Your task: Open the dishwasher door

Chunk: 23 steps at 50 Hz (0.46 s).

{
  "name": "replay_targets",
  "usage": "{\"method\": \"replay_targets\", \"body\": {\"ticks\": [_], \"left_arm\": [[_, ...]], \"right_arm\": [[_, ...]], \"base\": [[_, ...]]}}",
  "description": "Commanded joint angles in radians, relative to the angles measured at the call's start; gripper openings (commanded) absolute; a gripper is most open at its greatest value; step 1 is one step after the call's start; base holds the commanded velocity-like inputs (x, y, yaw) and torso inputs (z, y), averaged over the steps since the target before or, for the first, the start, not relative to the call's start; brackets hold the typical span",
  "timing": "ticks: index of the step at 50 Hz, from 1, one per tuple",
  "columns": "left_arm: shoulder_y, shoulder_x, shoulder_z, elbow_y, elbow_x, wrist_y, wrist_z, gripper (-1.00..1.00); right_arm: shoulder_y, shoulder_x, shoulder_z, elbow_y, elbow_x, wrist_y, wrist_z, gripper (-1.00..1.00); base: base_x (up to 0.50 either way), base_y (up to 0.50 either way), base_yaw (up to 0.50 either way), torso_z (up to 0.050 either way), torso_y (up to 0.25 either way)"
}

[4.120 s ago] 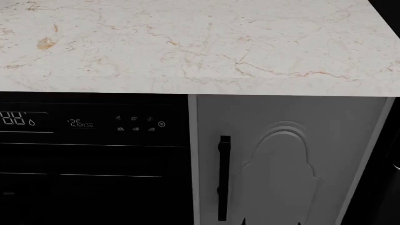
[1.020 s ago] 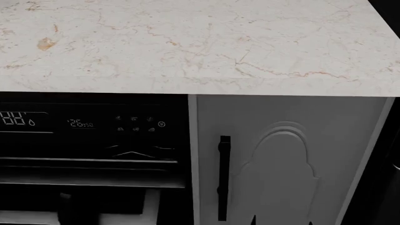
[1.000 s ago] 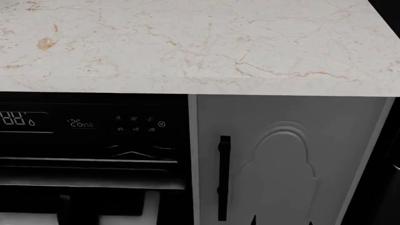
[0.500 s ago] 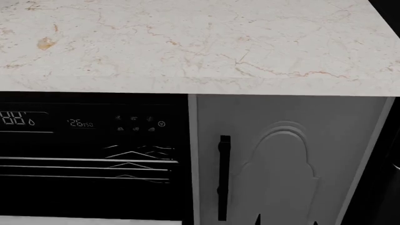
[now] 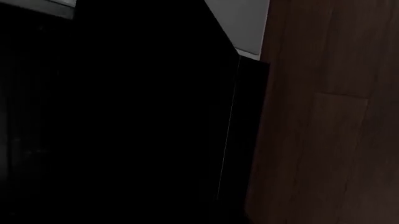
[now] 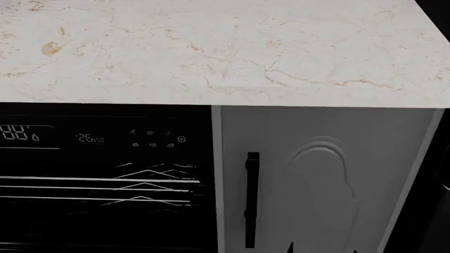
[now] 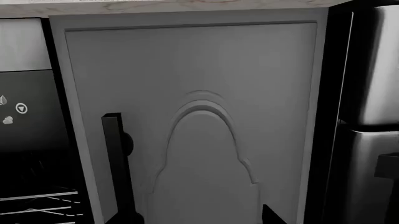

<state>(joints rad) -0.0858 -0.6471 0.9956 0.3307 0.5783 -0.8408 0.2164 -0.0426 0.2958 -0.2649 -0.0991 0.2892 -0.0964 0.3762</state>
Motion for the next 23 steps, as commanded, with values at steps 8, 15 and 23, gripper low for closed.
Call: {"method": "replay_targets", "body": {"ticks": [8, 15, 23], "left_arm": [[0.137, -0.012, -0.040, 0.094, 0.110, -0.023, -0.146, -1.00], [0.225, -0.003, -0.041, 0.109, 0.091, -0.026, -0.198, -1.00], [0.311, 0.005, -0.053, 0.118, 0.043, -0.010, -0.241, -1.00]], "right_arm": [[-0.002, 0.004, -0.006, -0.005, 0.004, -0.002, 0.006, 1.00], [-0.002, 0.006, -0.009, -0.011, 0.004, 0.002, 0.010, 1.00], [-0.003, 0.007, -0.011, -0.009, 0.004, -0.004, 0.010, 1.00]], "base": [[-0.01, 0.00, 0.00, 0.004, 0.004], [-0.01, 0.00, 0.01, 0.005, 0.005], [-0.02, 0.01, 0.01, 0.005, 0.004]]}}
